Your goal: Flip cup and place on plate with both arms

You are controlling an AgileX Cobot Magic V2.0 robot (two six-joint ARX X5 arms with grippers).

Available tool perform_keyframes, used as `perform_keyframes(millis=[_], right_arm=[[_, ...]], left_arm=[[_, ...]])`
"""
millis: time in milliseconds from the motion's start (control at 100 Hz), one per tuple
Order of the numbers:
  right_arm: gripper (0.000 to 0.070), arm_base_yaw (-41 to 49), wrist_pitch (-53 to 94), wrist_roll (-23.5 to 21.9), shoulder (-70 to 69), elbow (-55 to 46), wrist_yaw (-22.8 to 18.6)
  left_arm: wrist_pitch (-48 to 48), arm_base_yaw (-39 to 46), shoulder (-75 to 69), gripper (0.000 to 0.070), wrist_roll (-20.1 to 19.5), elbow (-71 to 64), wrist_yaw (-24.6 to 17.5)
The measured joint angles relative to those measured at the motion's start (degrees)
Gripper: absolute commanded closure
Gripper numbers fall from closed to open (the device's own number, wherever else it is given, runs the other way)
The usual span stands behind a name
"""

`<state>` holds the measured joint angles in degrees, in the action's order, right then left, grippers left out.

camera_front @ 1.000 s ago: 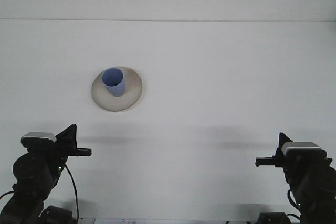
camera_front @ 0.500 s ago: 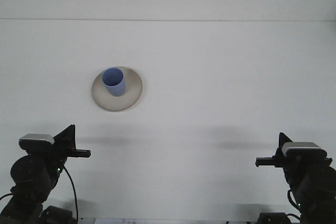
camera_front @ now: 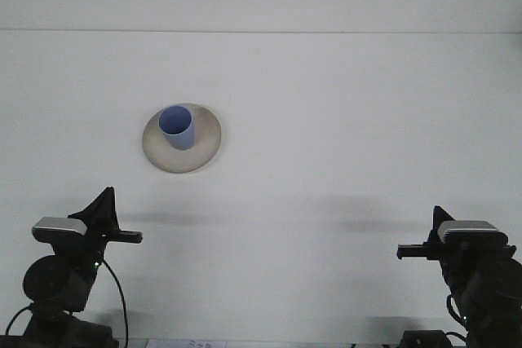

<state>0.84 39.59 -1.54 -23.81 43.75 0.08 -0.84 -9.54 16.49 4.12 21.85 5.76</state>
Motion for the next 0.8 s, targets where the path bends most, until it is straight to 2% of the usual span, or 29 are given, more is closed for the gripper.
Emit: perform_keyframes(millis=[200,370,800], right_arm=[[0.07,0.0,0.02,0.0,0.0,0.0,-0.02],[0.07,0.0,0.0,0.0,0.0,0.0,0.0],[0.07,0.0,-0.02,0.0,0.0,0.0,-0.02]], left_arm=[[6.93,2.99,-8.48,0.0688,-0.61,-12.13,-0.24],[6.86,3.89,-13.88,0.0688,-0.61,-18.51,-3.56],[9.68,4.07,-16.2,0.0688,0.02,-19.93,-4.33]])
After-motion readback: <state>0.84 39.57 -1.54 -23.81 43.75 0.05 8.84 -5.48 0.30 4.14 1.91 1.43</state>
